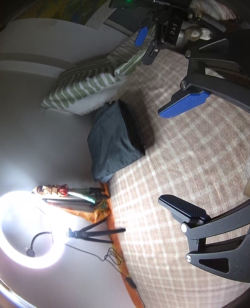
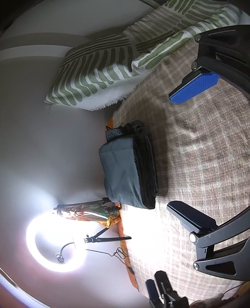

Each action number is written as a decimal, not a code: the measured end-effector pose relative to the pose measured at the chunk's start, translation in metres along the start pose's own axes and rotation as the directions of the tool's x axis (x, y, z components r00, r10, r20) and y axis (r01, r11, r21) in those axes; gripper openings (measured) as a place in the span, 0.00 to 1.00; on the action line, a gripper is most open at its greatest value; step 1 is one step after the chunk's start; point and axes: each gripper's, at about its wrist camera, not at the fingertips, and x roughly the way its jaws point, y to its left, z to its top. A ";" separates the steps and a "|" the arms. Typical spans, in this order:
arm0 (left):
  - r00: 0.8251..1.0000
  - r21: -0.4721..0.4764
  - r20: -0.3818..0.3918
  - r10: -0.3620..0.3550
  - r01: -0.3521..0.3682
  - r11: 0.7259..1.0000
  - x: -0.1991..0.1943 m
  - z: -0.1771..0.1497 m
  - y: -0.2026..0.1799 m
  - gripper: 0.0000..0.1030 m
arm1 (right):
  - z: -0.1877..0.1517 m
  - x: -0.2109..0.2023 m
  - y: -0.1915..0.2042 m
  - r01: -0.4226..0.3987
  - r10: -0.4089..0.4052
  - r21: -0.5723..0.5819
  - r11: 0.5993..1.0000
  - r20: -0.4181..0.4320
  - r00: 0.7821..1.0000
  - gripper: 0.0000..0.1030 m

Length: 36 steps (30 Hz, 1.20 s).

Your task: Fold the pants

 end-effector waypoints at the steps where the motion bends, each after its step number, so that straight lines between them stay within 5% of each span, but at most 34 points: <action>1: 1.000 0.006 0.004 0.005 -0.005 1.000 -0.001 0.000 0.000 0.80 | 0.000 0.001 0.001 0.000 0.000 0.000 1.000 -0.001 1.000 1.00; 8: 1.000 -0.012 0.005 -0.006 0.006 1.000 -0.002 0.000 0.007 0.95 | -0.001 0.004 0.005 0.003 -0.003 -0.002 1.000 -0.001 1.000 1.00; 36: 1.000 0.026 0.009 0.012 -0.013 1.000 0.000 -0.001 0.001 0.97 | -0.005 0.010 0.015 -0.004 0.003 -0.012 1.000 -0.015 1.000 1.00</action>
